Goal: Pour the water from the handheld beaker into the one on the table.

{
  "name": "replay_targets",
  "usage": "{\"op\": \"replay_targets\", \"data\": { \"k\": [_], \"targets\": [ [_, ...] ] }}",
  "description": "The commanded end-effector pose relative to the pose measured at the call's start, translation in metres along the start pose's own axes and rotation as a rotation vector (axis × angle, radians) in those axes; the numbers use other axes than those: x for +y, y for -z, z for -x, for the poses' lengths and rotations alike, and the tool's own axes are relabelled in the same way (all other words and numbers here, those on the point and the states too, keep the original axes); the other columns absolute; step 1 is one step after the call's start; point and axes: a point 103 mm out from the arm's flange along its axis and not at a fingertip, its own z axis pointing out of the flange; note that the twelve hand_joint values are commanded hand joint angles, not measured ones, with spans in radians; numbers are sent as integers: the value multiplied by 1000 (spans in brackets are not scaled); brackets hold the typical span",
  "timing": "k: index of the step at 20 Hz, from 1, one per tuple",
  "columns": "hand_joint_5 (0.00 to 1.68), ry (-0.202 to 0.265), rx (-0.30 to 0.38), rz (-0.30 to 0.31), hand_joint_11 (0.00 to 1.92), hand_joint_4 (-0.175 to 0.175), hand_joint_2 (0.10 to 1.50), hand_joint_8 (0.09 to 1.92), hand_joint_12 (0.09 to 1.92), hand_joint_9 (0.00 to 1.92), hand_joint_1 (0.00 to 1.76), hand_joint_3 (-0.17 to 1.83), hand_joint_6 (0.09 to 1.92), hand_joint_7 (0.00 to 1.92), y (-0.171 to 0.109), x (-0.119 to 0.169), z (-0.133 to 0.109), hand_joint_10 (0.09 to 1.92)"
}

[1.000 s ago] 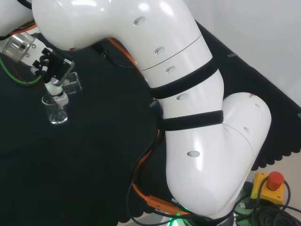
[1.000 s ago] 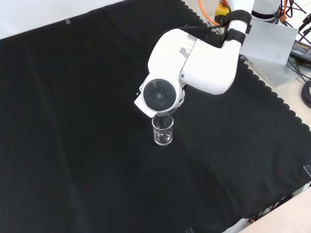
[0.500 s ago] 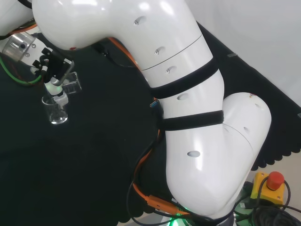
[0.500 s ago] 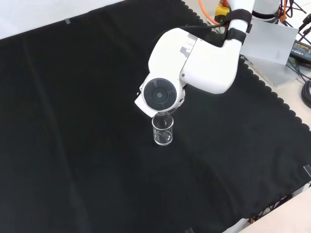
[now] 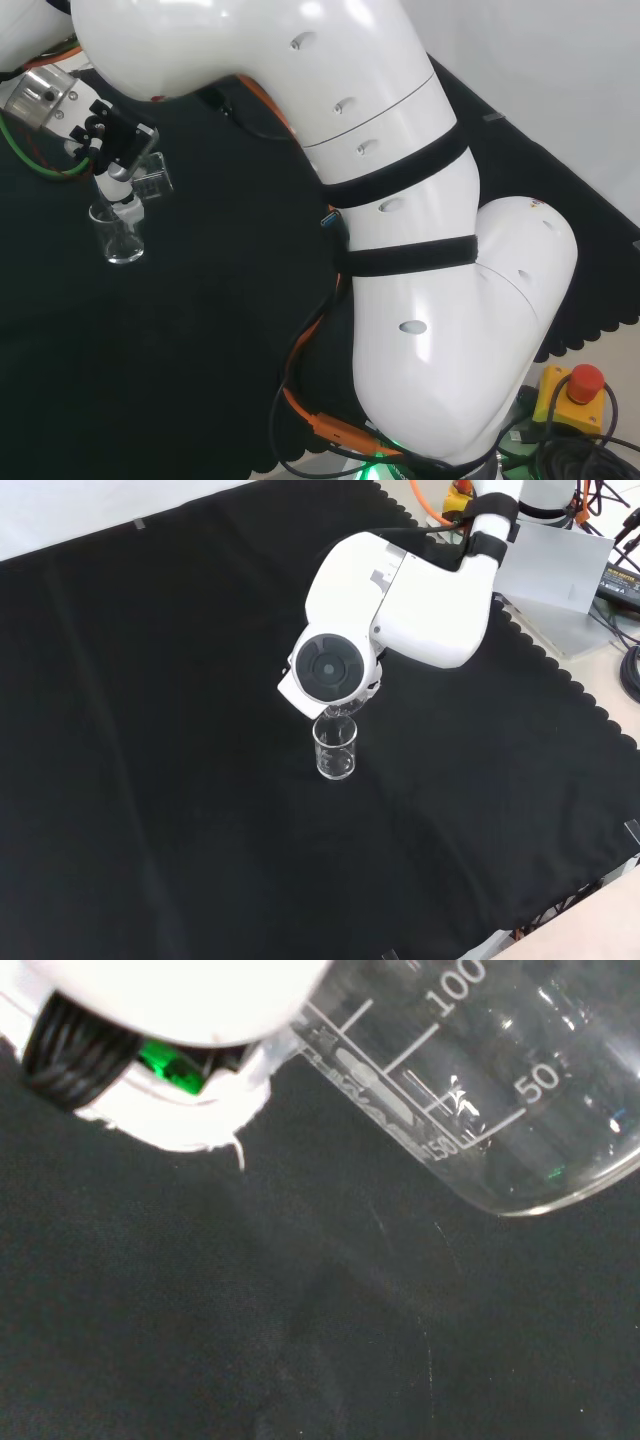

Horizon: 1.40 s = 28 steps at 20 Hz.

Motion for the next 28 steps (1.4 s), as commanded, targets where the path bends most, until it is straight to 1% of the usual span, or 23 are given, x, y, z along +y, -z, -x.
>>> {"op": "replay_targets", "data": {
  "k": [1, 6, 8, 11, 15, 19, 24, 28],
  "targets": [
    [1448, 11, 21, 20, 1369, 90, 604, 87, 753, 1617, 1180, 647, 341, 1761, 2, -4, 2, 87],
    [1446, 43, 118, 28, 1369, 92, 604, 87, 753, 1617, 1180, 647, 343, 1761, 0, -3, 11, 87],
    [1446, 65, 177, 39, 1368, 93, 605, 87, 753, 1617, 1179, 647, 344, 1761, -1, -2, 16, 87],
    [1445, 105, 275, 36, 1368, 94, 605, 87, 753, 1617, 1179, 647, 346, 1761, -5, 1, 24, 87],
    [1444, 135, 378, 81, 1368, 95, 605, 87, 754, 1618, 1179, 647, 347, 1761, -14, 7, 36, 87],
    [1443, 154, 453, 133, 1366, 97, 606, 87, 754, 1619, 1178, 647, 350, 1761, -22, 11, 46, 87],
    [1441, 159, 539, 180, 1365, 97, 607, 87, 754, 1618, 1178, 646, 352, 1760, -33, 16, 59, 87],
    [1440, 155, 600, 216, 1364, 97, 607, 87, 754, 1618, 1178, 645, 355, 1760, -43, 19, 73, 87]
  ]
}}
